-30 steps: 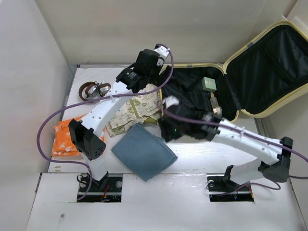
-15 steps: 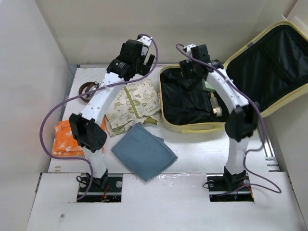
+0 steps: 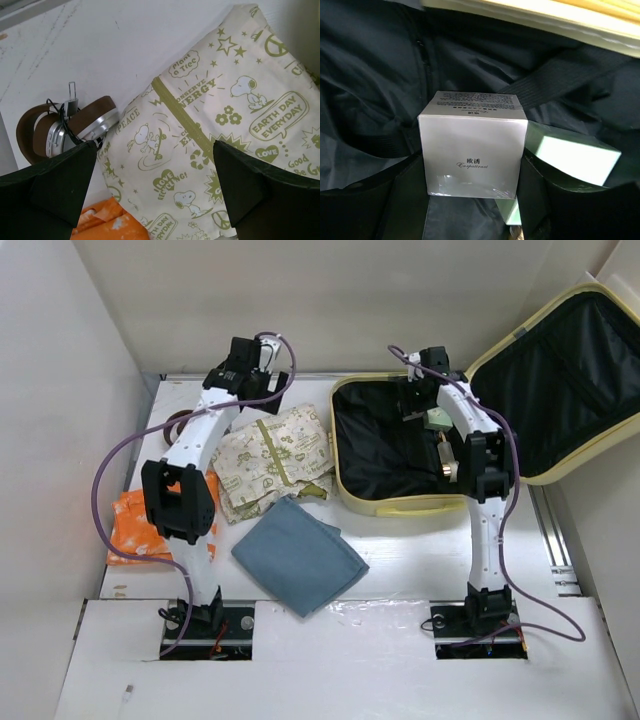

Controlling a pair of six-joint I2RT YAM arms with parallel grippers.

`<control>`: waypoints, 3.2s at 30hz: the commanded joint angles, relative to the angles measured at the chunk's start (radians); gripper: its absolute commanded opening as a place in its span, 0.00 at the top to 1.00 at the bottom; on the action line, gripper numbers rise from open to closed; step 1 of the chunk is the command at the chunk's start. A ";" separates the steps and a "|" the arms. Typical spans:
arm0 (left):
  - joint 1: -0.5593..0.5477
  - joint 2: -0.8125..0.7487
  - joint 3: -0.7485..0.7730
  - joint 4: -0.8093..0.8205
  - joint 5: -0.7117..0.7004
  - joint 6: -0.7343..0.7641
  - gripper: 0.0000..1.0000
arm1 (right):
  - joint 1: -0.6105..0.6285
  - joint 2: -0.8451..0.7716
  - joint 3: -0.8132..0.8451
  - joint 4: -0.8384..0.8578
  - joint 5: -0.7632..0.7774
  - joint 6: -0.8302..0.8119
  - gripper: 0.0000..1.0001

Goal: Pack the luggage

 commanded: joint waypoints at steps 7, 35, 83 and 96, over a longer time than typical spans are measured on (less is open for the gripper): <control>0.105 0.005 -0.009 0.021 0.046 -0.026 0.00 | 0.050 -0.036 -0.063 0.096 -0.033 -0.017 0.82; 0.451 0.199 0.178 -0.004 0.004 -0.259 0.00 | 0.174 -0.301 -0.107 0.045 0.151 0.049 0.00; 0.653 0.162 -0.011 0.086 0.190 -0.187 0.12 | 0.298 -0.495 -0.248 -0.137 0.185 -0.007 0.03; 0.653 0.262 -0.037 0.088 0.294 -0.144 0.31 | 0.318 -0.455 -0.214 -0.159 0.194 -0.007 0.04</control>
